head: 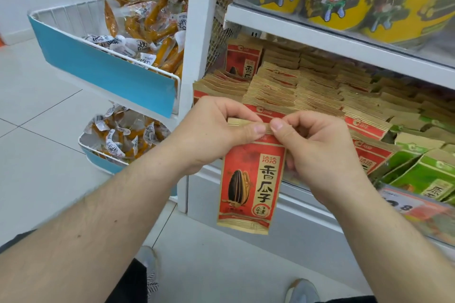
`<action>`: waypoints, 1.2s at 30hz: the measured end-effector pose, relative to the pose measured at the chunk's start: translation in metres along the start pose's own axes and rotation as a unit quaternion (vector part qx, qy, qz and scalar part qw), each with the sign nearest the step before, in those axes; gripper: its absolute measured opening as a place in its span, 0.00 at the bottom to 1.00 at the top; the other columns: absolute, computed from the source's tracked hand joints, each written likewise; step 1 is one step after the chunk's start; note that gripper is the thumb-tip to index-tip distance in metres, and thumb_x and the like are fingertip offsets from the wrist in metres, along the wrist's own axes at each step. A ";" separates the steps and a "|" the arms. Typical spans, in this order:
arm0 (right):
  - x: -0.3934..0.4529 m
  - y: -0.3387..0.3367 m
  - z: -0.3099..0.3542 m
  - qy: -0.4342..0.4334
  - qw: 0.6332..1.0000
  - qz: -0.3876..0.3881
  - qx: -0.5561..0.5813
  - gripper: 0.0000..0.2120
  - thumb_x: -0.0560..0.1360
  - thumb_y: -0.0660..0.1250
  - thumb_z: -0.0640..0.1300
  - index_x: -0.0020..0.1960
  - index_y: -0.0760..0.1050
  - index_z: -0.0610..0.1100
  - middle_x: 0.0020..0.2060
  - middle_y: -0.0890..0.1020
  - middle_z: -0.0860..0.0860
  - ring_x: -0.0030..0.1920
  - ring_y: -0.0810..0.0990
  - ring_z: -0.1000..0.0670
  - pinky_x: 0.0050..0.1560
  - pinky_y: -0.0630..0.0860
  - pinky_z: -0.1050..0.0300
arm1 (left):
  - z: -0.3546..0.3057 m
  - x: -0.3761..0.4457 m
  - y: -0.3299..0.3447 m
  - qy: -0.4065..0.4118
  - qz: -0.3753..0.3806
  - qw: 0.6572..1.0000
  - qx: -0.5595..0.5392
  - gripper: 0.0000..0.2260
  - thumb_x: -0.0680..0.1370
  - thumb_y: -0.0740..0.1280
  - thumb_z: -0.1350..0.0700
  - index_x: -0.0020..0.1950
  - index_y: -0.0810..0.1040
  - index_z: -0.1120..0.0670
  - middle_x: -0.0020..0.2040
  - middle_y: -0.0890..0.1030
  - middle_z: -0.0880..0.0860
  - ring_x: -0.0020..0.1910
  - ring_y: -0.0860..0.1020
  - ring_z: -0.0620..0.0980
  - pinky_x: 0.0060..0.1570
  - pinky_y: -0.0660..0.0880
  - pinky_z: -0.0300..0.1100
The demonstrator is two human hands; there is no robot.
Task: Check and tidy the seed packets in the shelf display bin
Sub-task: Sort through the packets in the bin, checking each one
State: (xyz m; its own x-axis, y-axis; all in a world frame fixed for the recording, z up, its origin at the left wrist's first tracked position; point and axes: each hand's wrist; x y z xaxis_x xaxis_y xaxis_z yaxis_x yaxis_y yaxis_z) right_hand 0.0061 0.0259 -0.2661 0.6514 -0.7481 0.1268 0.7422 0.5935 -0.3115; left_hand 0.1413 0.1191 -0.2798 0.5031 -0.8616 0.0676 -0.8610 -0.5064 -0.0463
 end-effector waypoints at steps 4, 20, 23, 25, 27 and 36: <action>-0.006 -0.011 0.000 0.032 0.997 0.020 0.073 0.12 0.78 0.65 0.40 0.36 0.77 0.40 0.19 0.74 0.51 0.19 0.69 0.55 0.21 0.65 0.64 | 0.001 0.002 -0.005 -0.041 0.030 0.996 -0.066 0.04 0.62 0.73 0.55 0.36 0.85 0.53 0.36 0.84 0.54 0.36 0.84 0.51 0.35 0.81 0.44; -0.003 -0.017 -0.006 0.092 0.984 0.030 0.152 0.16 0.78 0.65 0.41 0.31 0.77 0.43 0.19 0.72 0.47 0.18 0.66 0.52 0.21 0.59 0.64 | 0.012 0.004 -0.001 -0.045 0.062 0.988 -0.131 0.08 0.62 0.72 0.54 0.39 0.86 0.53 0.38 0.85 0.54 0.36 0.83 0.50 0.34 0.81 0.43; 0.004 -0.021 -0.008 0.097 0.980 -0.007 0.171 0.17 0.79 0.64 0.43 0.32 0.76 0.43 0.18 0.69 0.47 0.18 0.63 0.52 0.21 0.59 0.65 | 0.012 0.000 -0.004 -0.063 0.141 0.983 -0.103 0.14 0.67 0.71 0.56 0.52 0.82 0.53 0.46 0.86 0.56 0.42 0.85 0.53 0.36 0.82 0.44; 0.008 -0.024 -0.009 0.081 0.978 -0.025 0.190 0.17 0.79 0.65 0.44 0.31 0.76 0.44 0.19 0.71 0.46 0.18 0.64 0.52 0.20 0.60 0.65 | 0.012 -0.003 -0.004 -0.065 0.167 0.980 -0.090 0.16 0.67 0.72 0.56 0.54 0.80 0.53 0.49 0.86 0.57 0.44 0.85 0.54 0.38 0.83 0.46; 0.010 -0.027 -0.011 0.049 0.985 -0.008 0.167 0.15 0.78 0.65 0.46 0.33 0.77 0.45 0.23 0.74 0.45 0.21 0.67 0.52 0.21 0.62 0.64 | 0.011 -0.002 -0.004 -0.052 0.139 0.985 -0.091 0.17 0.67 0.71 0.56 0.55 0.80 0.54 0.49 0.86 0.57 0.44 0.85 0.54 0.40 0.83 0.49; 0.004 -0.039 -0.023 0.052 0.944 0.318 0.067 0.20 0.66 0.72 0.34 0.58 0.76 0.35 0.49 0.84 0.38 0.45 0.82 0.41 0.40 0.79 0.57 | 0.005 0.004 -0.010 -0.036 -0.010 0.977 -0.211 0.16 0.70 0.69 0.55 0.57 0.78 0.57 0.50 0.85 0.56 0.45 0.84 0.54 0.47 0.82 0.51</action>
State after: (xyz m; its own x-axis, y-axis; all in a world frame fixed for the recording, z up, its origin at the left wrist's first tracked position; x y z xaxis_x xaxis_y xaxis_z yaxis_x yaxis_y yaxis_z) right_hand -0.0238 -0.0066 -0.2750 0.9582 -0.2490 -0.1408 0.2241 0.9594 -0.1715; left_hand 0.1521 0.1206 -0.2838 0.5106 -0.8598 -0.0061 -0.7976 -0.4762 0.3703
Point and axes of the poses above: each hand's wrist, its own x-axis towards the middle knuckle, its own y-axis out of the palm, z = x × y
